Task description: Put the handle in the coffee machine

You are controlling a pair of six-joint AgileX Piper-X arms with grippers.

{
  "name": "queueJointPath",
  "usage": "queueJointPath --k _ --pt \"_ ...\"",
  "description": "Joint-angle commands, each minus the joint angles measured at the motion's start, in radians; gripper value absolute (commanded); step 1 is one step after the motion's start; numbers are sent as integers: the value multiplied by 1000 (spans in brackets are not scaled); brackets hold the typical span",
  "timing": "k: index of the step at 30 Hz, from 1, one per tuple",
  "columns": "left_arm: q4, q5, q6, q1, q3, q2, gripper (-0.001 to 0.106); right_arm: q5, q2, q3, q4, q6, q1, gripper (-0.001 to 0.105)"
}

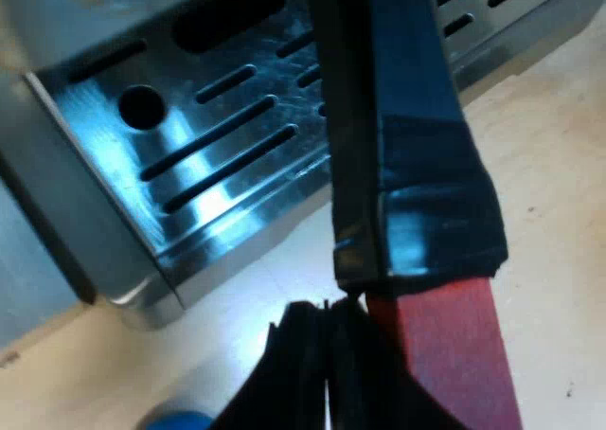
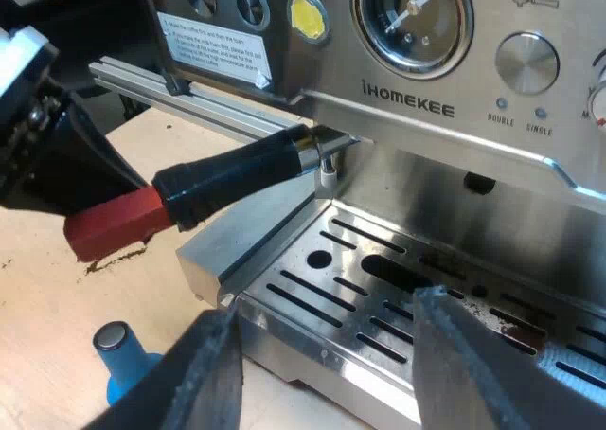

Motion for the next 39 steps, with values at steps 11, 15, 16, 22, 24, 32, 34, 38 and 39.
queueJointPath --k 11,15,16,22,24,32,34,38,39 --pt "-87 6 -48 -210 -2 -12 0 -3 -13 -4 9 4 2 44" --pt "-93 6 -48 -239 -2 -12 0 -3 -13 -4 22 4 2 44" --pt "-96 6 -48 -247 -2 -12 0 -3 -13 -4 29 4 2 44" --pt "-299 23 -48 -323 -2 -12 0 -28 -13 -4 38 63 2 44" --pt "-331 49 -51 -324 -2 -8 0 -41 -13 -4 38 71 2 44" --pt "-375 110 -87 -321 -2 21 0 -61 -13 -4 38 71 2 44" --pt "-374 124 -87 -321 -2 21 0 -61 -13 -4 38 71 2 44" --pt "-253 50 -79 -321 -2 -18 0 -61 -13 -4 38 71 2 44" --pt "-204 21 -55 -313 -2 -38 0 -61 -13 -4 38 71 2 44"
